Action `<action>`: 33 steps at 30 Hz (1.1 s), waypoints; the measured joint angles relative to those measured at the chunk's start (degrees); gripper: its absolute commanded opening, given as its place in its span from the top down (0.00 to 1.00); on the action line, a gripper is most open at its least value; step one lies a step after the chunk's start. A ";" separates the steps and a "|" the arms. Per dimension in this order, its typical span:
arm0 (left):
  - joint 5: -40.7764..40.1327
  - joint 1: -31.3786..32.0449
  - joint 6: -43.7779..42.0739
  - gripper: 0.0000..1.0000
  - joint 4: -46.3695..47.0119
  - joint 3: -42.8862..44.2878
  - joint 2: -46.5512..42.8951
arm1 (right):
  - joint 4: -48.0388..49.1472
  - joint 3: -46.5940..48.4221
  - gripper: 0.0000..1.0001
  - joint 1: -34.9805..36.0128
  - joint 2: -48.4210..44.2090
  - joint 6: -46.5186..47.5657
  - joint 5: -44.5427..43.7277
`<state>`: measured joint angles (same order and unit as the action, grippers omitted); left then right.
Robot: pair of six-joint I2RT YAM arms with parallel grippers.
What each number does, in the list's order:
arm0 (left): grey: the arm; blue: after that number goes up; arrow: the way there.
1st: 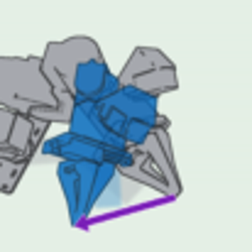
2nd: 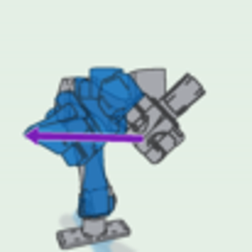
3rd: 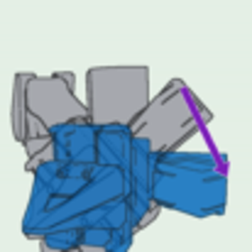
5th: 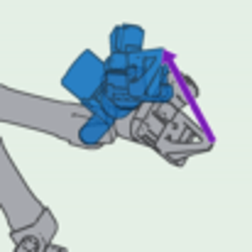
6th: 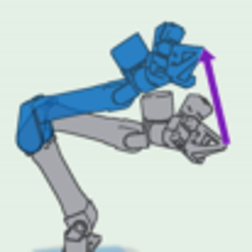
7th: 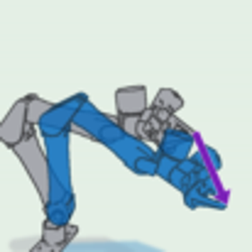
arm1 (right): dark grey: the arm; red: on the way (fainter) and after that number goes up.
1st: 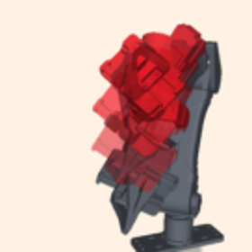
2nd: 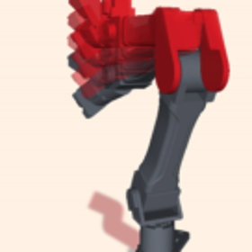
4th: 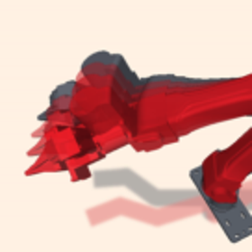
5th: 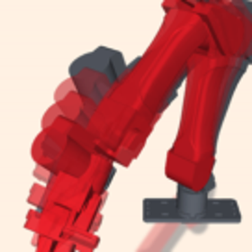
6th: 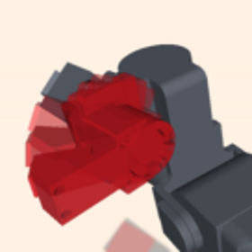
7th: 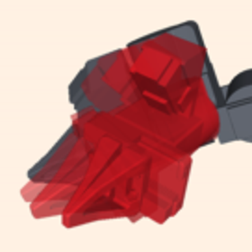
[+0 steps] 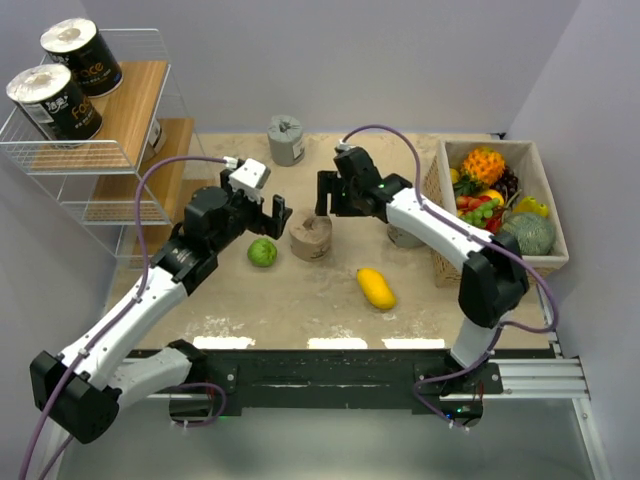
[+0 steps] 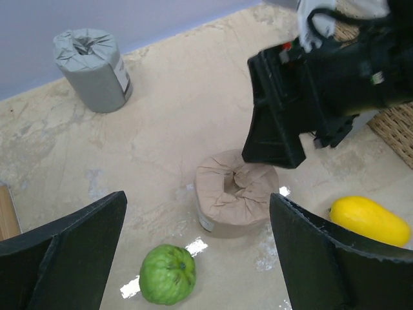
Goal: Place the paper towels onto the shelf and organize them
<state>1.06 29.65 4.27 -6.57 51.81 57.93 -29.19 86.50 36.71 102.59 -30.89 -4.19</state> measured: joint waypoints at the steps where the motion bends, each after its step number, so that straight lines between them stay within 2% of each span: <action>1: -0.07 0.52 -0.39 0.05 -1.11 1.20 0.98 | -0.59 -0.04 0.22 0.00 -2.03 0.35 -0.98; 7: -1.31 5.33 -0.87 0.06 -7.93 10.82 9.53 | -1.14 -2.82 0.22 0.00 -20.85 2.64 -7.06; 15: -6.32 14.88 -0.39 0.09 -17.07 21.16 21.20 | -1.62 -14.56 0.21 0.00 -47.45 4.35 -14.95; 21: -8.92 16.04 0.96 0.14 -21.99 24.70 29.35 | -4.68 -16.15 0.21 0.00 -54.62 5.64 -19.67; 27: -10.99 16.31 1.25 0.18 -24.90 25.20 35.63 | -6.54 -16.15 0.20 0.00 -56.50 6.84 -22.08; 33: -11.63 16.50 0.63 0.20 -24.15 25.16 37.75 | -7.23 -16.15 0.20 0.00 -56.41 7.72 -22.29</action>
<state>-10.57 46.15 4.91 -30.72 76.97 95.68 -36.42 70.35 36.71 46.17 -23.18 -26.48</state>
